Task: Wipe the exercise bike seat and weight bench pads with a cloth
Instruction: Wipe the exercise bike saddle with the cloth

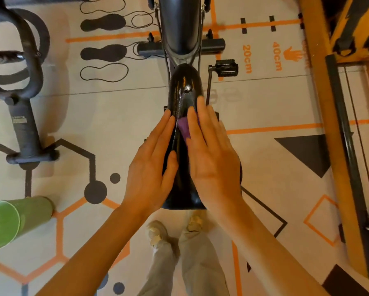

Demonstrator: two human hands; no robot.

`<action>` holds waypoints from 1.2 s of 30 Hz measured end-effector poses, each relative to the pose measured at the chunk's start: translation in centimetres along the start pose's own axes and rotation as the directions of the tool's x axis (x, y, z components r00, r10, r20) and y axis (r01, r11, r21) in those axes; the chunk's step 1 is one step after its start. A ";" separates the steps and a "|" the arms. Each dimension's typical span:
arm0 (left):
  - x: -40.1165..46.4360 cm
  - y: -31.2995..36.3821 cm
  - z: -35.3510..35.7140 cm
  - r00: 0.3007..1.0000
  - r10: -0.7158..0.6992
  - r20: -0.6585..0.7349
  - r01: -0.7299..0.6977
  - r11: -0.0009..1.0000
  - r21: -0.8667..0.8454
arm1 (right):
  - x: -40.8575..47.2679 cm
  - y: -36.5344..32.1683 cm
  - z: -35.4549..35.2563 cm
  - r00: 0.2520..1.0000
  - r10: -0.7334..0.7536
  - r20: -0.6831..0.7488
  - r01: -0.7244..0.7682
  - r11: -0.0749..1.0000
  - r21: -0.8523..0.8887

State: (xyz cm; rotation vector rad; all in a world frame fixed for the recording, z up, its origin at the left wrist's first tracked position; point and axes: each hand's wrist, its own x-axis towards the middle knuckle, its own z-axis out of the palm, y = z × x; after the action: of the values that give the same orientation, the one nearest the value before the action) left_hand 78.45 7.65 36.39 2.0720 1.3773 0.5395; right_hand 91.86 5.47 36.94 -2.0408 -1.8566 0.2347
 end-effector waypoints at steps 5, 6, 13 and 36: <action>0.0 -0.1 -0.1 1.000 0.008 0.005 -0.009 1.000 0.009 | -3.8 0.4 0.1 0.995 -0.103 0.015 0.104 0.988 -0.116; 0.0 -0.1 -0.1 1.000 0.004 0.006 -0.004 1.000 0.011 | -1.6 0.0 0.6 0.996 -0.092 -0.010 0.091 0.994 -0.063; 0.0 -0.2 0.0 1.000 0.018 -0.007 -0.018 1.000 -0.002 | 6.4 -1.0 0.4 0.985 0.167 -0.035 -0.139 0.905 0.402; -4.4 -1.2 -0.4 0.990 -0.116 -0.079 0.109 0.990 -0.087 | 11.6 -0.9 -0.1 0.998 0.053 0.031 -0.060 0.934 0.352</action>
State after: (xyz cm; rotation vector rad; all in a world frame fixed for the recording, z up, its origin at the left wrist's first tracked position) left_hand 75.73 4.02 35.83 1.9119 1.4847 0.6304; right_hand 92.44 16.90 38.83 -1.8480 -1.6277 0.5644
